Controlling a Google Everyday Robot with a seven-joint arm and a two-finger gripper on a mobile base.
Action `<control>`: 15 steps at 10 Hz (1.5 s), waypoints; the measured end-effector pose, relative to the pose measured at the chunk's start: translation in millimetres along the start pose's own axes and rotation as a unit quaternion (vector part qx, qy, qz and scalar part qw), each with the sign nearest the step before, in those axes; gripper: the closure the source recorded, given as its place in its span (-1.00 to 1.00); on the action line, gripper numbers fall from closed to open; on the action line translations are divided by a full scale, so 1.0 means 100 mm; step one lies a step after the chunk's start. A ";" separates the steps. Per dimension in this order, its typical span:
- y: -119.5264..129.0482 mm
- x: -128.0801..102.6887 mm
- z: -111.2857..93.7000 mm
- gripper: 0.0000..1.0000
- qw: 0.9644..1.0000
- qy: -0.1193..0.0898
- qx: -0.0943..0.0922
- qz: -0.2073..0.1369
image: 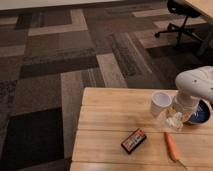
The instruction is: Place the white sponge in the ceramic cup
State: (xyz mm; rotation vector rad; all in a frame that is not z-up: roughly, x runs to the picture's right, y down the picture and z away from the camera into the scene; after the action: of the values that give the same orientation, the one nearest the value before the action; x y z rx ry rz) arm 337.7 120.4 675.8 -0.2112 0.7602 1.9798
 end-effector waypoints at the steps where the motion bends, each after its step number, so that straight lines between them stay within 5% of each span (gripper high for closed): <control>1: 0.03 -0.08 -0.13 1.00 1.000 -0.016 0.005 -0.016; 2: 0.11 -0.23 -0.33 1.00 0.998 -0.046 0.013 -0.038; 4: 0.18 -0.31 -0.44 1.00 0.997 -0.066 0.014 -0.049; 8: 0.19 -0.32 -0.44 1.00 0.996 -0.067 0.013 -0.050; 12: 0.63 -0.50 -0.55 1.00 0.989 -0.102 -0.015 -0.106; 15: 0.80 -0.63 -0.37 1.00 0.979 -0.134 -0.020 -0.150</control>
State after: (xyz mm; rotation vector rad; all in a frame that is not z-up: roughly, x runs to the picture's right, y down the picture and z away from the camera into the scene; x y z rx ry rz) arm 297.0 24.8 708.3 -0.0743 0.4828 1.6945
